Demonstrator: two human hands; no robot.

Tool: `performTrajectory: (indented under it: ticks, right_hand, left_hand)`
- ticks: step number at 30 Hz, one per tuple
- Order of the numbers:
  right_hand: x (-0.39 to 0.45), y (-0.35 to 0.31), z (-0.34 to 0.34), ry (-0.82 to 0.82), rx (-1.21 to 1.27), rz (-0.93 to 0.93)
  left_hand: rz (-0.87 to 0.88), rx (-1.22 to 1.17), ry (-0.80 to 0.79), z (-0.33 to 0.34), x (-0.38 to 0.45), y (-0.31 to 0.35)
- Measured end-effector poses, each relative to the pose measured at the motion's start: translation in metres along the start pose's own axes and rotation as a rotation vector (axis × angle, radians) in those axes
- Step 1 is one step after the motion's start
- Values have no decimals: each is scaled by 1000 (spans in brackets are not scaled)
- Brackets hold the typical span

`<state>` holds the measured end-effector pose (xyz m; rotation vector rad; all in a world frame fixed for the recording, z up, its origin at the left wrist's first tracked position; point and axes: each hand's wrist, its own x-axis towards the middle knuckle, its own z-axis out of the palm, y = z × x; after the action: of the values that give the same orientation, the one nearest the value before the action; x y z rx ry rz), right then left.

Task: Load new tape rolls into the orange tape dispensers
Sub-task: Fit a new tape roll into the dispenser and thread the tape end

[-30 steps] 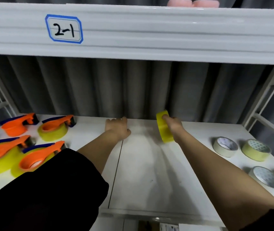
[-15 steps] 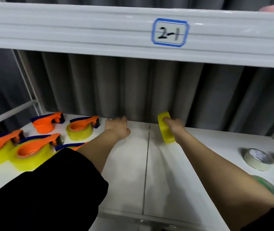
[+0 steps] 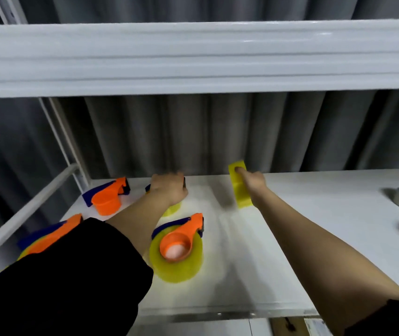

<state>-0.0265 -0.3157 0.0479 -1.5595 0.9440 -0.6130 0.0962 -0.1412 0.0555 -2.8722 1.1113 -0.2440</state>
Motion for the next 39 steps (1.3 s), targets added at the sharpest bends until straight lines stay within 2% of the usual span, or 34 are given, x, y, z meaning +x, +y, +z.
performTrajectory:
  ticks: [9,15,23,33,39]
  right_hand:
    - [-5,2,33,-21,-97,-19]
    - [-3,5,47,-28,-118,-27]
    - [-2,-8,78,-19,-109,-31]
    - [-15,-11,149,168,-47,-82]
    - [-26,-5,171,261,-36,-94]
  left_hand:
    - [-39,13,9,17,-6,-37]
    - [-70,47,-40,31,-18,-54]
    - [-117,57,-66,36,-16,-111]
    - [-93,79,-195,61,3,-191]
    - [-48,106,-287,80,16,-213]
